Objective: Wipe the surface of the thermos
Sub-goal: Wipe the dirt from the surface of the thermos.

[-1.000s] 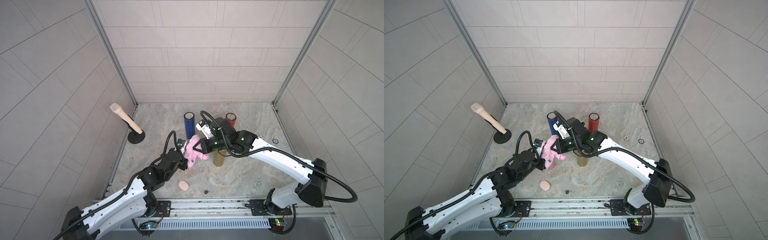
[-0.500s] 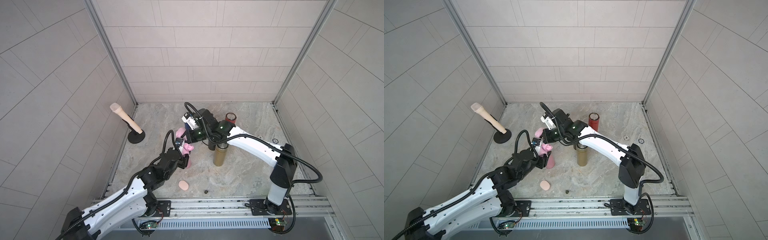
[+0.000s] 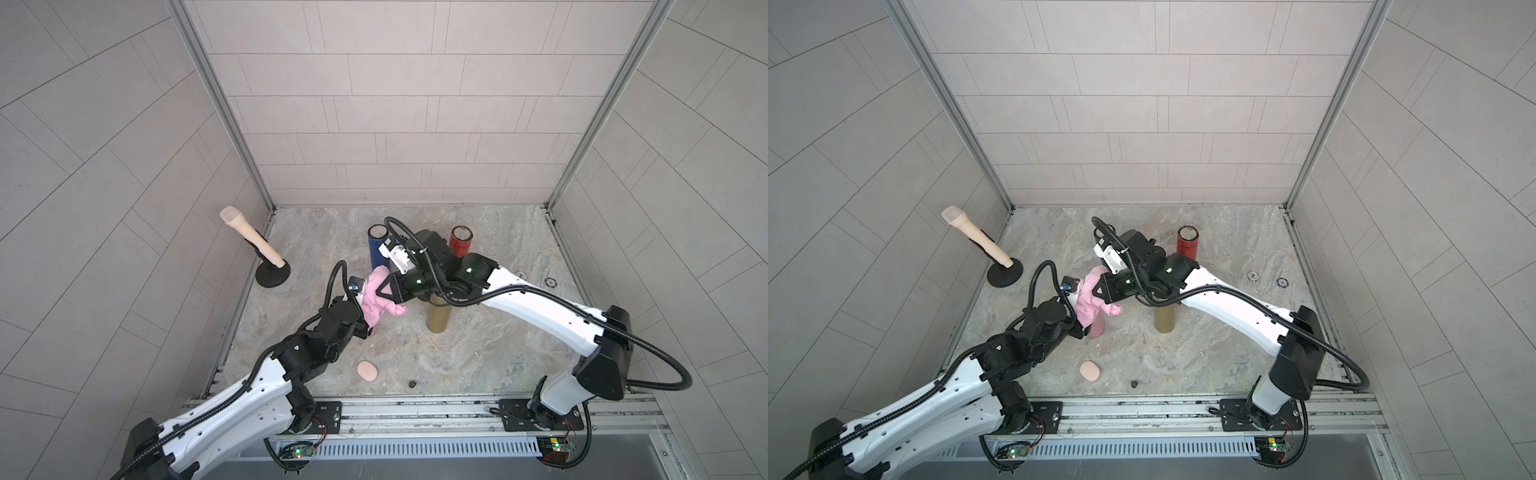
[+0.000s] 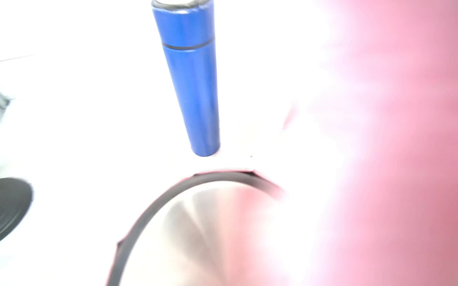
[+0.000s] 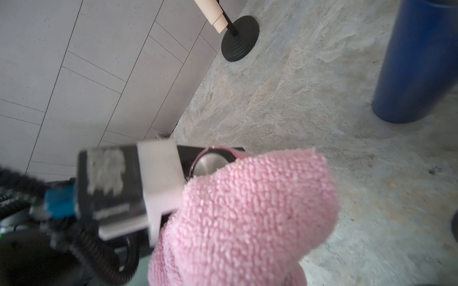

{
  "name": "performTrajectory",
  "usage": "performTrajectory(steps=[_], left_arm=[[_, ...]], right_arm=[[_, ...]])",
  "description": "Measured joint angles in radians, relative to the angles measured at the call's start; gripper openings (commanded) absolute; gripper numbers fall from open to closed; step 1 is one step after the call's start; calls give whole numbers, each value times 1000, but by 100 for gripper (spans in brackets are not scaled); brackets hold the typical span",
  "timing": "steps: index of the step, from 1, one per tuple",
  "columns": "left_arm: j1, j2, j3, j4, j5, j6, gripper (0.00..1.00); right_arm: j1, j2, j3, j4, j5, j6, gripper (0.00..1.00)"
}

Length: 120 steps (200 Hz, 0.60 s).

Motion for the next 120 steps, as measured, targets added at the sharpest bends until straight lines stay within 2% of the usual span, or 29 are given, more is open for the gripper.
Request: performTrajectory(steps=[26, 64, 79, 120], left_arm=[[5, -20, 103, -112, -56, -58, 0], [26, -34, 382, -338, -165, -216, 0], [39, -72, 446, -349, -158, -248, 0], [43, -180, 484, -336, -72, -319, 0]], right_arm=[[11, -158, -78, 0, 76, 0, 0], [93, -285, -189, 11, 223, 16, 0], [127, -293, -235, 20, 262, 24, 0], [153, -244, -308, 68, 307, 38, 0]])
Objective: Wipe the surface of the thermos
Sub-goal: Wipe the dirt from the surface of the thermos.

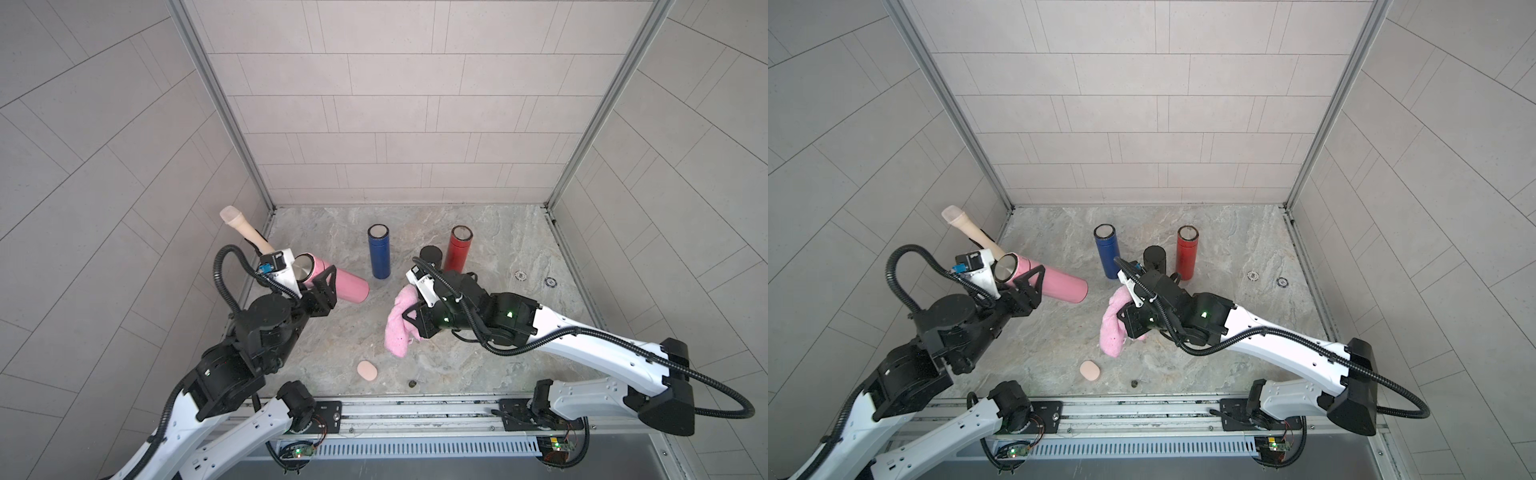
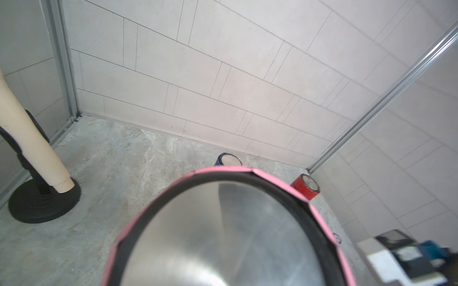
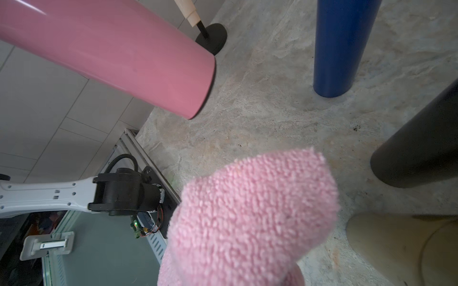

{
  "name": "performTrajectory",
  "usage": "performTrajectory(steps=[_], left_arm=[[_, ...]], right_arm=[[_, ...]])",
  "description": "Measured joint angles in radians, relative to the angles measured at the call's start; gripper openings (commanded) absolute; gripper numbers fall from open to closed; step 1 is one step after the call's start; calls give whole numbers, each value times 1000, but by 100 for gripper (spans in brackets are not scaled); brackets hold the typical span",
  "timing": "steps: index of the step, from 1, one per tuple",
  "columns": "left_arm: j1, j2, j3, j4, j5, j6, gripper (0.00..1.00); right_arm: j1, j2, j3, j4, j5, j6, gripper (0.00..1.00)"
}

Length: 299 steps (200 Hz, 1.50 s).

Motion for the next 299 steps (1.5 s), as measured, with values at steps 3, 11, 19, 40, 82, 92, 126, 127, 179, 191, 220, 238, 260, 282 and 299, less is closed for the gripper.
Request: performTrajectory(steps=[3, 11, 19, 40, 82, 92, 126, 127, 179, 191, 220, 238, 260, 282, 299], left_arm=[[0, 0, 5, 0, 7, -5, 0], [0, 0, 15, 5, 27, -19, 0], [0, -2, 21, 13, 48, -34, 0], [0, -13, 24, 34, 100, -74, 0], [0, -31, 24, 77, 164, -138, 0], [0, -31, 24, 87, 163, -145, 0], [1, -33, 27, 98, 151, -153, 0], [1, -33, 27, 98, 150, -154, 0], [1, -32, 27, 78, 134, -147, 0], [1, -31, 24, 68, 135, -145, 0], [1, -8, 21, 74, 152, -145, 0], [1, 11, 11, 91, 167, -145, 0], [2, 23, 10, 87, 166, -135, 0], [7, 23, 10, 63, 146, -117, 0], [6, 15, 11, 55, 138, -108, 0]], right_arm=[[0, 5, -1, 3, 2, 0, 0], [0, 18, -2, 18, 8, 0, 0], [-1, 32, -2, 38, 12, -1, 0], [0, 67, 4, 91, 6, -14, 0], [0, 140, 79, 161, -36, -56, 0], [-2, 144, 94, 160, -41, -69, 0], [-10, 130, 110, 138, -35, -120, 0], [-10, 129, 110, 138, -34, -122, 0], [-9, -35, 96, 76, 57, -180, 0], [-8, -78, 79, 121, 54, -180, 0], [-2, -85, 70, 235, 15, -169, 0], [1, -21, 116, 226, -2, -168, 0], [2, 51, 136, 225, -13, -165, 0], [2, 75, 121, 215, -11, -157, 0], [2, 68, 87, 205, 8, -151, 0]])
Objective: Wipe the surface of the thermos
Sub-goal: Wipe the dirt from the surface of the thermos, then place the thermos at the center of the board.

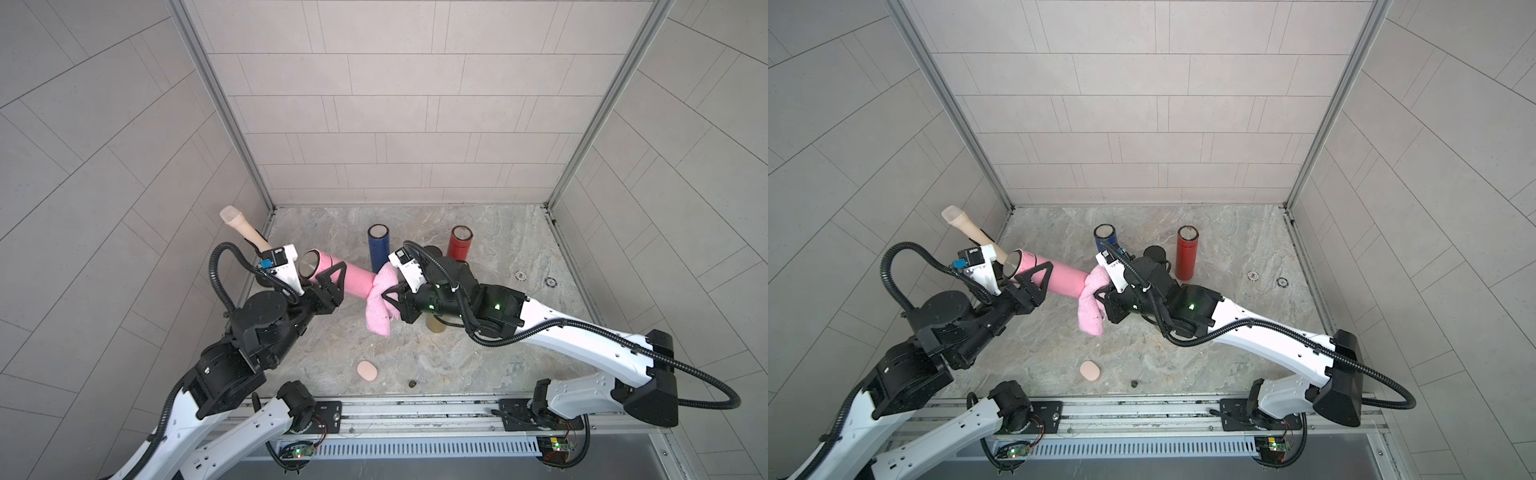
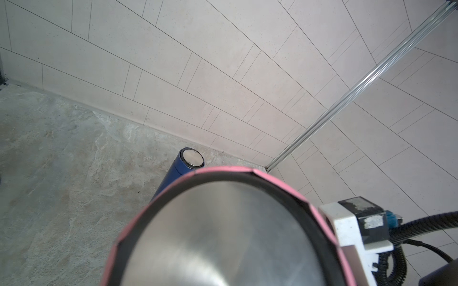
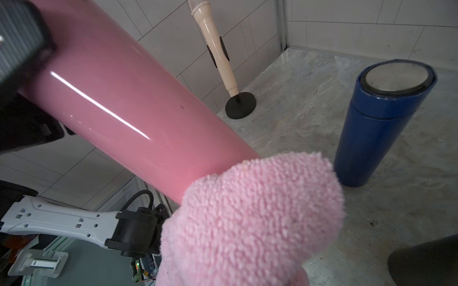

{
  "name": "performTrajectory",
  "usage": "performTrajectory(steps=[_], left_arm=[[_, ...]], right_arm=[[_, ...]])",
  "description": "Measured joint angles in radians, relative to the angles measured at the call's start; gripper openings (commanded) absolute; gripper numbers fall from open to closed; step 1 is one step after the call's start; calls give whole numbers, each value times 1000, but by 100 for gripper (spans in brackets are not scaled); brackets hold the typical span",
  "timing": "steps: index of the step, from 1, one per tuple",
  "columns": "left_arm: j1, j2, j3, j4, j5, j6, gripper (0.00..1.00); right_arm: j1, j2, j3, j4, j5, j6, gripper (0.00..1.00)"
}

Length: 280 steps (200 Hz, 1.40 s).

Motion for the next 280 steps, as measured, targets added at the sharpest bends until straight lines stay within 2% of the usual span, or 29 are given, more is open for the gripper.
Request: performTrajectory(steps=[56, 117, 152, 185, 213, 228, 257, 280], left_arm=[[0, -50, 62, -27, -7, 13, 0], [0, -39, 56, 5, 2, 1, 0], [-2, -25, 53, 11, -55, 11, 0], [-4, 27, 71, -37, -169, 83, 0], [7, 176, 167, -113, -325, 183, 0], [74, 311, 246, -112, -362, 239, 0], [300, 558, 295, -31, -262, 278, 0], [401, 736, 295, 37, -179, 297, 0]], right_arm=[[-9, -14, -80, -51, 39, 26, 0], [-13, 81, 38, -26, -12, 17, 0], [-25, 58, 28, -32, -29, 17, 0], [-25, -74, -14, -49, -32, 19, 0], [-24, -182, -9, -76, 32, 4, 0], [-31, -211, 9, -109, 80, -14, 0], [-86, -212, 40, -151, 127, -43, 0], [-155, -190, 53, -166, 127, -53, 0]])
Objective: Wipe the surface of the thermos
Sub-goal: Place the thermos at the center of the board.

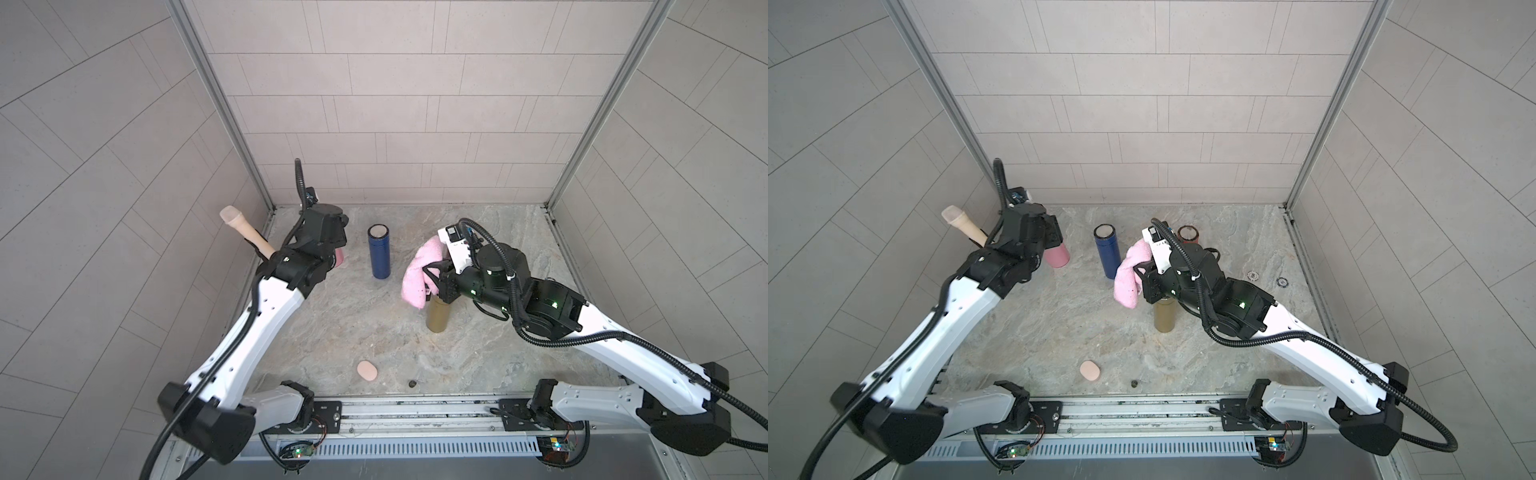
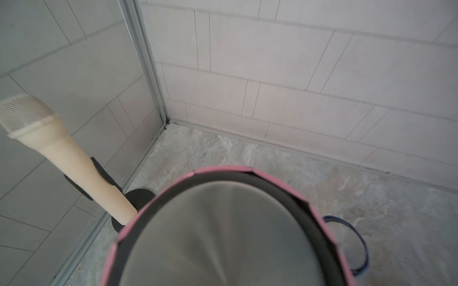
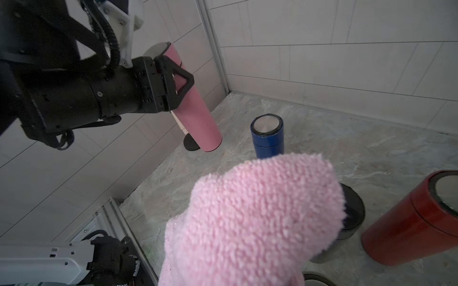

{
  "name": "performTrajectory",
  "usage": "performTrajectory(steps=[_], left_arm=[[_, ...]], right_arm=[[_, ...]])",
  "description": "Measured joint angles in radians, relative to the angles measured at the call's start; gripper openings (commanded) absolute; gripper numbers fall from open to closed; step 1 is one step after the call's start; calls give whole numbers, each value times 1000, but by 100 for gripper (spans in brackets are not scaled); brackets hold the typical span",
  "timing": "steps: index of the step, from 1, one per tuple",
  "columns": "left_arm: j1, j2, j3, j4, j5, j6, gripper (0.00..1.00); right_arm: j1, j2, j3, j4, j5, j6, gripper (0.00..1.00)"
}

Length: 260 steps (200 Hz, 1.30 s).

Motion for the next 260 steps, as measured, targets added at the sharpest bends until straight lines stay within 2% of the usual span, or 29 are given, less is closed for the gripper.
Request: performTrajectory(steps=[36, 69, 171, 196, 217, 236, 260], left_arm=[[60, 222, 18, 131, 97, 20, 0], [86, 333, 33, 231, 132, 36, 0], [108, 401, -14, 471, 125, 121, 0], [108, 417, -48, 496, 126, 121, 4], [108, 430, -83, 523, 127, 120, 14], [108, 430, -124, 557, 123, 118, 41], [108, 423, -145, 588, 123, 120, 68]], right_arm=[[-55, 51, 34, -12, -5, -11, 0], [-69, 57, 52, -16, -12, -14, 0], [-87, 49, 11, -25, -3, -18, 0], [-91, 46, 8, -26, 1, -18, 0], [-97, 43, 8, -26, 1, -18, 0], [-100, 40, 8, -27, 1, -18, 0], [-102, 37, 8, -27, 1, -18, 0]])
